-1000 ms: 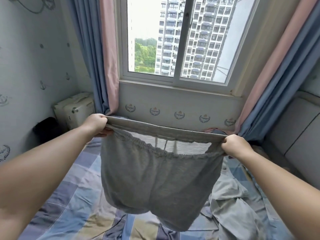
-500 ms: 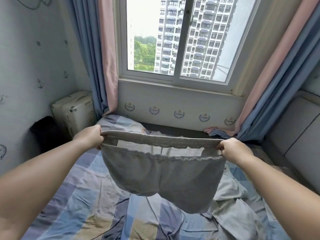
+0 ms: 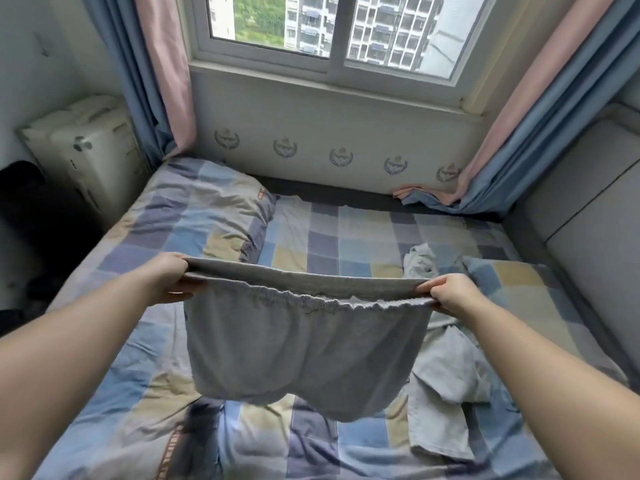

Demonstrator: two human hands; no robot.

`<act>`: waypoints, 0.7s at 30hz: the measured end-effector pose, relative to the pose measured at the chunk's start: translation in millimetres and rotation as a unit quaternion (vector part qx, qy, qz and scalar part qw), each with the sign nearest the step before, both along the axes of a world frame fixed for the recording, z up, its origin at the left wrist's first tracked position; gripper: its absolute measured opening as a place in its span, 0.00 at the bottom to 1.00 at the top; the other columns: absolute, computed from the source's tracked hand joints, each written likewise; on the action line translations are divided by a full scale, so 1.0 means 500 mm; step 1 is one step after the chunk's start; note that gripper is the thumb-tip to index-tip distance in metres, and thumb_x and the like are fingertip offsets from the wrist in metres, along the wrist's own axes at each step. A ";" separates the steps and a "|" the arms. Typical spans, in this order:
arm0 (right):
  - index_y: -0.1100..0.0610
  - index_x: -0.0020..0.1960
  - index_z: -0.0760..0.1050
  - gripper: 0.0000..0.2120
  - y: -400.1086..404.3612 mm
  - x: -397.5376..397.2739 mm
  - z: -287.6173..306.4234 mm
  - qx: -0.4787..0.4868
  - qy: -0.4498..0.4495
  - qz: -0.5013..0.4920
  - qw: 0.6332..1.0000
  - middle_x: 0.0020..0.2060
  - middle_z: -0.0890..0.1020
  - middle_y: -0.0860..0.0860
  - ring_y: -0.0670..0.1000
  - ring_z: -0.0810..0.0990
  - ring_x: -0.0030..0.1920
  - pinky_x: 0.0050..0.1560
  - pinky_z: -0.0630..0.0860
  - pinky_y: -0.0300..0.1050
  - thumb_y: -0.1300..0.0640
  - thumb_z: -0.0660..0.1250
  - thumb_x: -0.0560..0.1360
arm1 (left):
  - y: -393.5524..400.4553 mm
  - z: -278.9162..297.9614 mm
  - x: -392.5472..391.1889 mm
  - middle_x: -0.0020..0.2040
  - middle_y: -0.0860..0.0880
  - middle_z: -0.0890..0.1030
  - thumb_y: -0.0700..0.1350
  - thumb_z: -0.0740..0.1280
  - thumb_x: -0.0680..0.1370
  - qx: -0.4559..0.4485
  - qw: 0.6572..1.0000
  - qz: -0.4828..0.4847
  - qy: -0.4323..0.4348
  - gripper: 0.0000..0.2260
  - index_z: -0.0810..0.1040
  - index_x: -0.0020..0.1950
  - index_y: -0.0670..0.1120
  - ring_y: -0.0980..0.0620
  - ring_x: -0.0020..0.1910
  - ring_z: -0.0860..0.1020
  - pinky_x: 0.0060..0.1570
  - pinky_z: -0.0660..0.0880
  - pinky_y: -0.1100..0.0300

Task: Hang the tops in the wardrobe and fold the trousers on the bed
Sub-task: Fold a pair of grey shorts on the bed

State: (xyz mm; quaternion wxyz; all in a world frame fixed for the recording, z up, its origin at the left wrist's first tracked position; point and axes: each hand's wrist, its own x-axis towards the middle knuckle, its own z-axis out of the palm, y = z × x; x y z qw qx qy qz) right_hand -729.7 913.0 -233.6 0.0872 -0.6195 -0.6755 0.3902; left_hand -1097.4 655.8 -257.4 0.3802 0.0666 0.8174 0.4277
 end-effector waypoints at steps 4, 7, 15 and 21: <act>0.56 0.42 0.84 0.20 0.062 -0.007 -0.089 0.049 -0.034 -0.048 0.997 0.46 0.84 0.55 0.57 0.79 0.50 0.54 0.76 0.50 0.71 0.55 0.74 | 0.108 -0.052 0.023 0.39 0.49 0.79 0.36 0.53 0.78 0.034 0.999 0.003 -0.026 0.12 0.72 0.43 0.48 0.58 0.24 0.80 0.41 0.74 0.58; 0.53 0.43 0.84 0.20 0.116 -0.018 -0.105 0.088 -0.064 -0.047 0.993 0.47 0.84 0.54 0.55 0.79 0.45 0.45 0.76 0.46 0.69 0.56 0.74 | 0.191 -0.054 0.018 0.37 0.48 0.76 0.37 0.56 0.77 0.058 0.998 -0.010 0.007 0.11 0.72 0.39 0.48 0.53 0.29 0.80 0.39 0.74 0.59; 0.54 0.49 0.84 0.19 0.214 -0.053 -0.031 0.212 -0.063 -0.027 0.975 0.51 0.84 0.55 0.57 0.78 0.48 0.44 0.69 0.41 0.68 0.57 0.73 | 0.263 -0.028 -0.026 0.44 0.43 0.76 0.35 0.58 0.77 0.104 0.986 -0.026 0.129 0.11 0.79 0.51 0.43 0.46 0.44 0.74 0.43 0.74 0.55; 0.54 0.51 0.83 0.17 0.226 -0.037 0.035 0.279 0.003 -0.026 0.960 0.54 0.83 0.54 0.56 0.77 0.56 0.51 0.67 0.40 0.67 0.59 0.73 | 0.282 0.013 -0.024 0.47 0.42 0.78 0.35 0.57 0.77 0.176 0.970 0.002 0.168 0.11 0.78 0.51 0.45 0.46 0.48 0.75 0.47 0.77 0.50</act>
